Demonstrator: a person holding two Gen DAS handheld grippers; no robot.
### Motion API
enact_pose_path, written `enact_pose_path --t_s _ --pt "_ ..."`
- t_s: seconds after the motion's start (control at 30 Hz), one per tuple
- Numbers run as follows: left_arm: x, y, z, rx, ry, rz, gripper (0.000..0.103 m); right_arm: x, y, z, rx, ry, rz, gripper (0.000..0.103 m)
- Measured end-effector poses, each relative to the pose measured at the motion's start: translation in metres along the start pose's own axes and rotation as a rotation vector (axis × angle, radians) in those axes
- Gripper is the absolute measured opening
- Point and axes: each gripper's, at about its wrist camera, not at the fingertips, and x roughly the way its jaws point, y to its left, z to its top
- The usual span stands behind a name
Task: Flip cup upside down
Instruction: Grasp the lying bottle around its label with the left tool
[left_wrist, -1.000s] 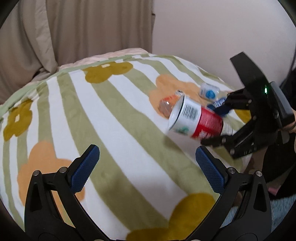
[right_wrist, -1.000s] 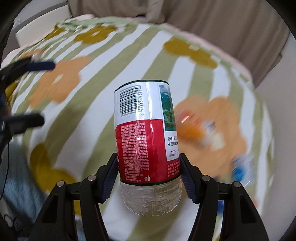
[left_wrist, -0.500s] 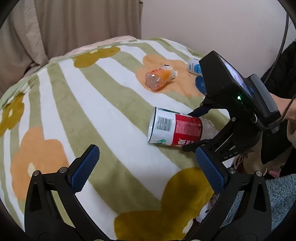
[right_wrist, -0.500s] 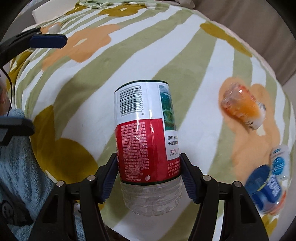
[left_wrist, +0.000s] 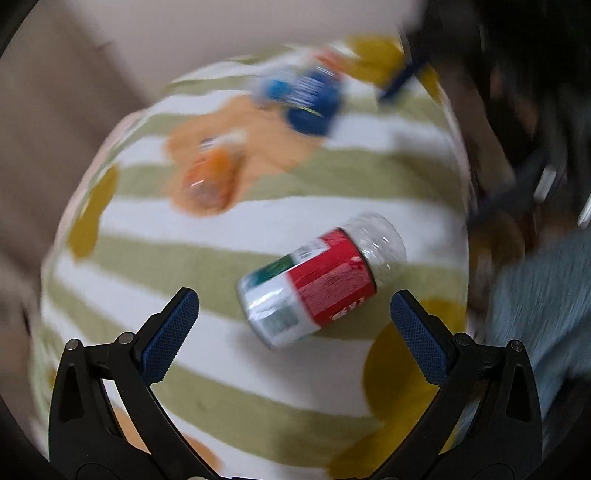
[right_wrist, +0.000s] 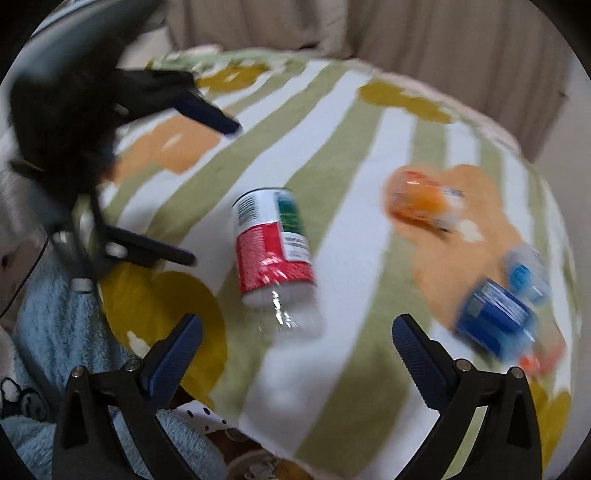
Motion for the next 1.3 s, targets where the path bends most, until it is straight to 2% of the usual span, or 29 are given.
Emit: enact_pose_path --t_s 0.07,0.1,0.2,0.23,0.37,0.43,0.7,0.77,0.9,1.1,1.2,1.23,1.3 --pt "0.018 -0.012 0.013 0.145 0.065 -0.045 0.1 -0.025 0.003 -0.016 0.043 -0.082 -0.066 0.102" --pt "0.024 -0.017 0.016 0.187 0.085 -0.057 0.099 -0.032 0.003 -0.022 0.055 -0.116 -0.088 0.102" --pt "0.046 -0.029 0.023 0.33 0.159 -0.062 0.094 -0.043 0.011 -0.041 0.101 -0.172 -0.097 0.102" --pt "0.051 -0.031 0.025 0.35 0.172 -0.071 0.093 -0.043 0.013 -0.046 0.122 -0.181 -0.09 0.102" --pt "0.065 -0.033 0.027 0.378 0.205 -0.1 0.088 -0.039 0.015 -0.061 0.174 -0.215 -0.066 0.102" --pt "0.073 -0.034 0.028 0.393 0.228 -0.103 0.081 -0.042 0.017 -0.07 0.19 -0.234 -0.051 0.102" --pt "0.078 -0.025 0.032 0.343 0.262 -0.127 0.08 -0.047 0.016 -0.08 0.225 -0.285 -0.034 0.102" --pt "0.077 -0.024 0.033 0.303 0.28 -0.122 0.08 -0.05 0.014 -0.081 0.241 -0.304 -0.02 0.102" --pt "0.075 -0.009 0.039 0.111 0.316 -0.141 0.08 -0.057 0.014 -0.08 0.255 -0.333 -0.01 0.102" --pt "0.064 0.035 0.034 -0.346 0.358 -0.209 0.08 -0.068 0.016 -0.075 0.262 -0.376 0.017 0.102" --pt "0.063 0.06 0.022 -0.626 0.391 -0.273 0.08 -0.071 0.017 -0.071 0.27 -0.395 0.04 0.102" --pt "0.064 0.065 0.019 -0.691 0.392 -0.287 0.08 -0.072 0.017 -0.07 0.271 -0.402 0.045 0.102" --pt "0.066 0.07 0.014 -0.758 0.382 -0.268 0.08 -0.072 0.019 -0.067 0.27 -0.413 0.054 0.102"
